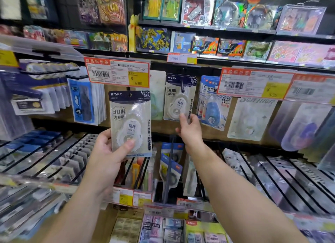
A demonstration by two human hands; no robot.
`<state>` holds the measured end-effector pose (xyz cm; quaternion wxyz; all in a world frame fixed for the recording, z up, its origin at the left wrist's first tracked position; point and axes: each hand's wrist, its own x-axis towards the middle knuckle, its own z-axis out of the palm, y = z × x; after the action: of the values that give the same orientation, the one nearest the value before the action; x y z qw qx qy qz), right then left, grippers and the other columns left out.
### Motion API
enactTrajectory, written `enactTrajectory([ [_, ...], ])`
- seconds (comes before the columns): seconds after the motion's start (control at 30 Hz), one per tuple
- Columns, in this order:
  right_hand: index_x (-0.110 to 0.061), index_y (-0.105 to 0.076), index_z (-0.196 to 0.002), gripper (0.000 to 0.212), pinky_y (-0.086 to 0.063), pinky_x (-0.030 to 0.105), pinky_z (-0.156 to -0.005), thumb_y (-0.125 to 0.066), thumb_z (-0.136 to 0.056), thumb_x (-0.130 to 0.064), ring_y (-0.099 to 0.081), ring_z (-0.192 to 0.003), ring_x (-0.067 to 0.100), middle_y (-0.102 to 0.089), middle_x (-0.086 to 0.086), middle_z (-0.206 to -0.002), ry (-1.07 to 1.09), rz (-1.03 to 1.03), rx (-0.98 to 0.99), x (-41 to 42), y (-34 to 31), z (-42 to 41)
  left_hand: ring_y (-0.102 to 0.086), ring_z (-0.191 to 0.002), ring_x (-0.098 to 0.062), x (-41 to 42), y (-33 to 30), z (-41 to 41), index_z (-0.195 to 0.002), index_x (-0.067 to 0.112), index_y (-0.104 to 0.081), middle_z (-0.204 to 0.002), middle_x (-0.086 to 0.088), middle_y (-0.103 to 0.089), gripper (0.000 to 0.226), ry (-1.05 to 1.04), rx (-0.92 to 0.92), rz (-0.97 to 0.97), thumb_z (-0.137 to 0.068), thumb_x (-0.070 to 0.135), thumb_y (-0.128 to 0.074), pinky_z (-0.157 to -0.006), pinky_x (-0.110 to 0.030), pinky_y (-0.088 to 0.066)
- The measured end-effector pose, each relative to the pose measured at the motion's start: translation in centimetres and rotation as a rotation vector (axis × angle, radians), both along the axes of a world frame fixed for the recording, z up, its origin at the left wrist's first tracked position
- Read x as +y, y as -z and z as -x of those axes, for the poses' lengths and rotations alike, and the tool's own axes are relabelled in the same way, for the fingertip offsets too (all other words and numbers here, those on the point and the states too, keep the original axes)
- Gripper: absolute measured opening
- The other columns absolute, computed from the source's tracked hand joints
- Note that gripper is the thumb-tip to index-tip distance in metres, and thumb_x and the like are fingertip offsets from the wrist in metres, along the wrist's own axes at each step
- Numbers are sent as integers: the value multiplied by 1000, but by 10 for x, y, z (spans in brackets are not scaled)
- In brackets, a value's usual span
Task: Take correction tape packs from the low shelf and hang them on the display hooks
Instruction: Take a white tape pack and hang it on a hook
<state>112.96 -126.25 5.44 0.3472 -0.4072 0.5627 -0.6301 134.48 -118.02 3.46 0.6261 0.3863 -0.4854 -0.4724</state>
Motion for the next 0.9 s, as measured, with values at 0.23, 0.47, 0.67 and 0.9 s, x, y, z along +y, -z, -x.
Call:
enactTrajectory([
  [0.23, -19, -30, -151, 57, -47, 16, -58, -50, -101, -38, -63, -98, 19, -46, 0, -131, 30, -3, -1, -9, -2, 0, -70, -107, -21, -2, 2, -1, -129, 17, -52, -114, -3, -74, 71, -2, -6, -9, -64, 28, -79, -97, -46, -51],
  [0.47, -20, -28, -152, 59, -50, 19, -63, -50, -101, -39, -61, -82, 14, -45, -3, -127, 38, -16, 15, -9, -3, 1, -71, -105, -20, 1, 0, 2, -125, 20, -53, -111, -3, -75, 62, 24, 7, -28, -67, 24, -77, -95, -43, -52],
  [0.67, -17, -25, -153, 63, -53, 24, -72, -53, -100, -36, -62, -78, 12, -54, 2, -124, 1, -73, 39, 7, 1, -1, -72, -102, -18, 11, -3, 3, -126, 21, -53, -108, -1, -75, 64, 61, 5, -22, -66, 26, -77, -88, -39, -54],
  [0.9, -22, -32, -150, 67, -54, 46, -95, -59, -94, -45, -68, -94, 19, -57, -6, -116, -4, -139, 256, 56, 9, -13, -71, -105, -19, 25, -7, 5, -116, 28, -54, -111, -2, -74, 56, 94, -15, -25, -66, 27, -78, -96, -47, -54],
])
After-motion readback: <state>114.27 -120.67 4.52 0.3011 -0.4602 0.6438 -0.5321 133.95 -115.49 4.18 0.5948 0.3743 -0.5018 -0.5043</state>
